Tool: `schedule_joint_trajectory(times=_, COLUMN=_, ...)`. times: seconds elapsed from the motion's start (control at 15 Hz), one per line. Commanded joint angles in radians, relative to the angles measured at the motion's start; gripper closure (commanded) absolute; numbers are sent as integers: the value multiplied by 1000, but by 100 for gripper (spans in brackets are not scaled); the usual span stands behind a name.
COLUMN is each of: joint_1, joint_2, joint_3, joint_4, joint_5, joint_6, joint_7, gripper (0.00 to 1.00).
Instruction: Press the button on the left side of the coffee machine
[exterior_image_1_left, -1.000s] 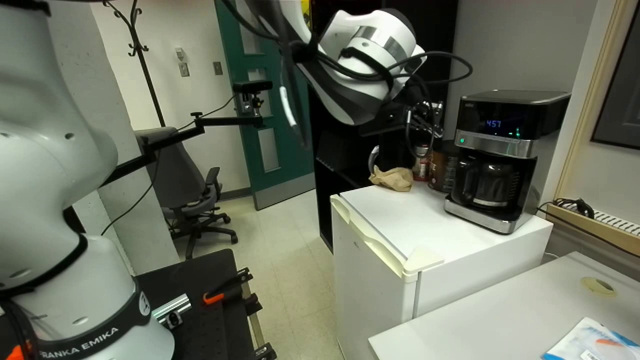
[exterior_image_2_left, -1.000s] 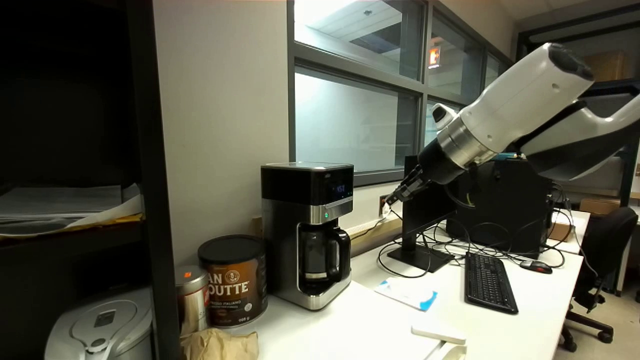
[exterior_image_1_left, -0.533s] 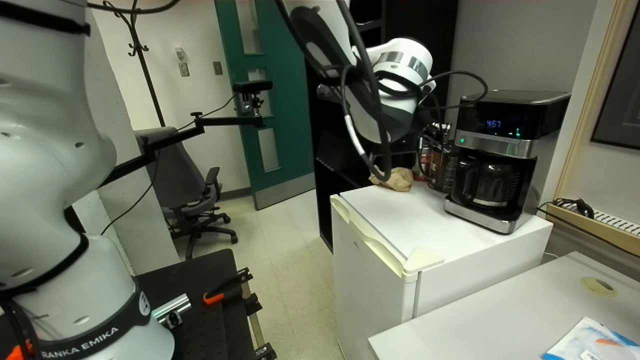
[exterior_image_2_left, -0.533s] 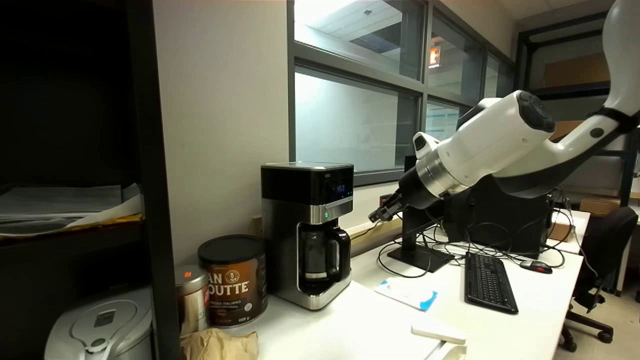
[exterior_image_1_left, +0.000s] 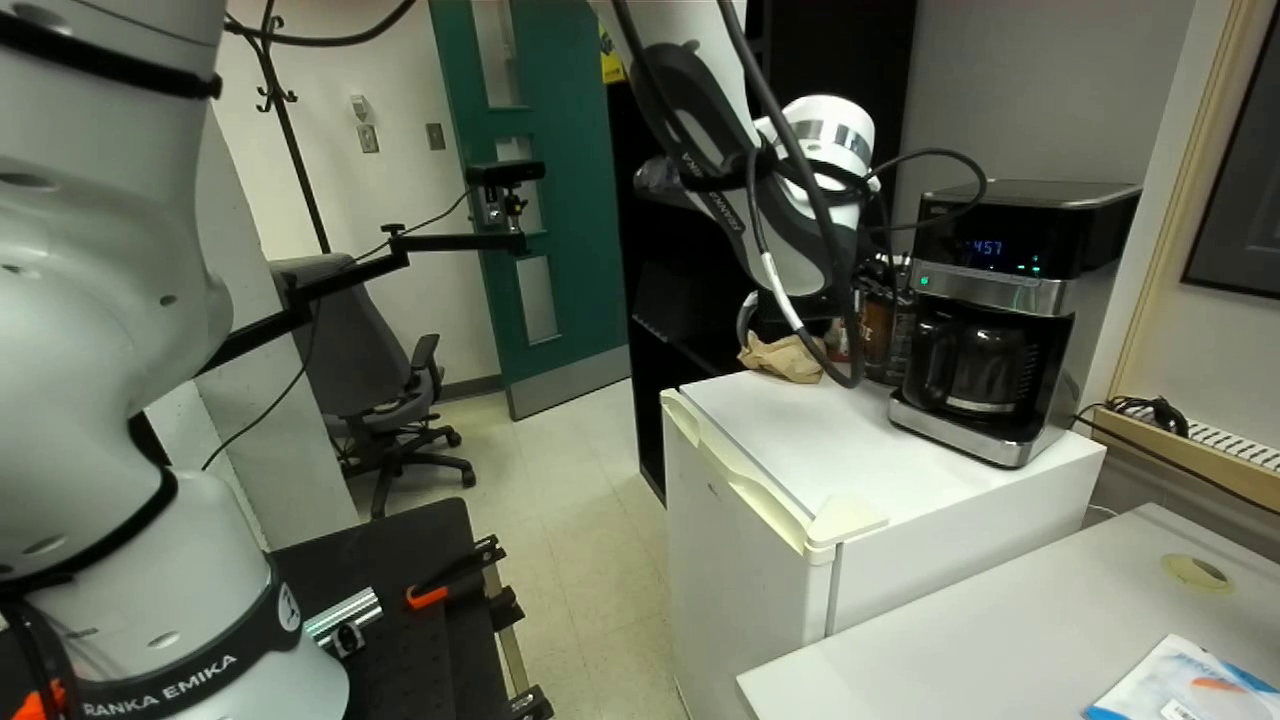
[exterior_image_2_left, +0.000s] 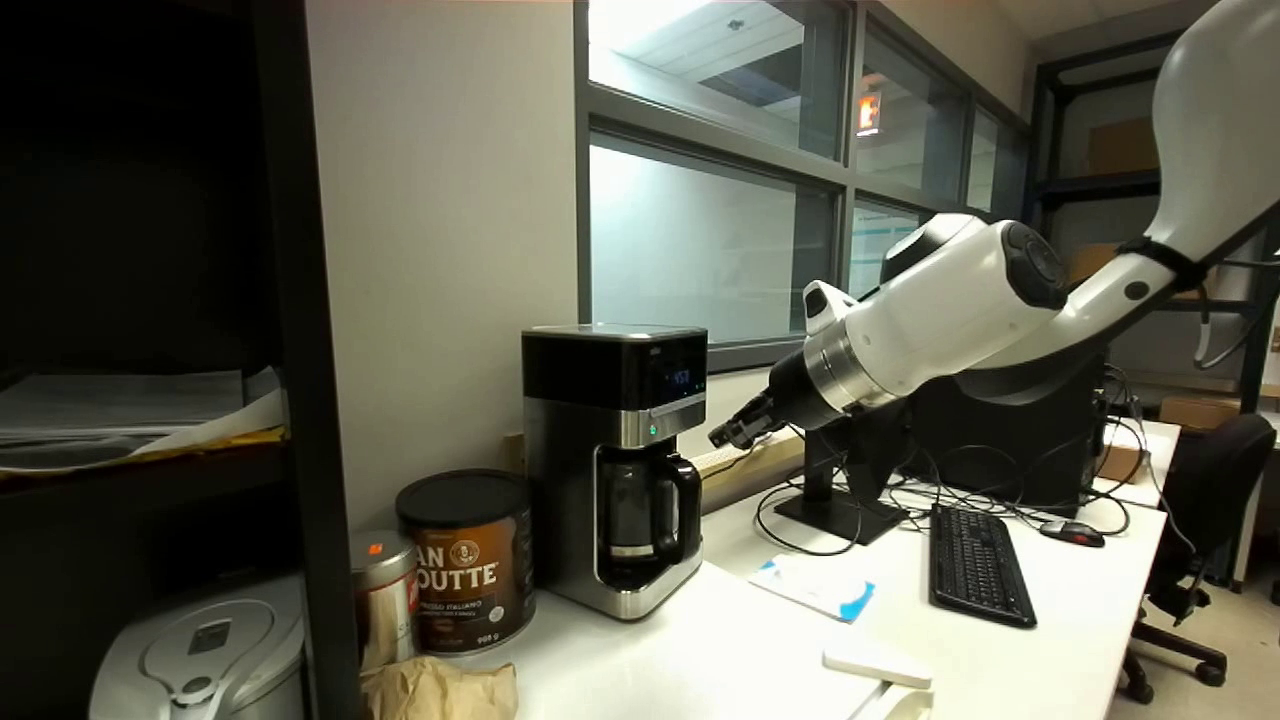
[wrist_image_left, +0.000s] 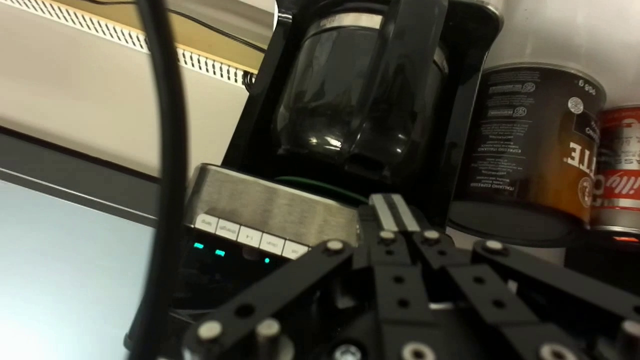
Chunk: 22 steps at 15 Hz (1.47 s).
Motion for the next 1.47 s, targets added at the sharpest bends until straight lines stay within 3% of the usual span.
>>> schedule_joint_trajectory(times=0.0, joint_1=2, joint_2=51, joint_3=21, joint_4=68, joint_5=-64, joint_6=-19, joint_7=60, gripper=100)
schedule_joint_trajectory(times=1.4, joint_1=43, joint_2=187, joint_3=40, joint_4=241, joint_5=-51, joint_6=-31, joint_7=45, gripper=100)
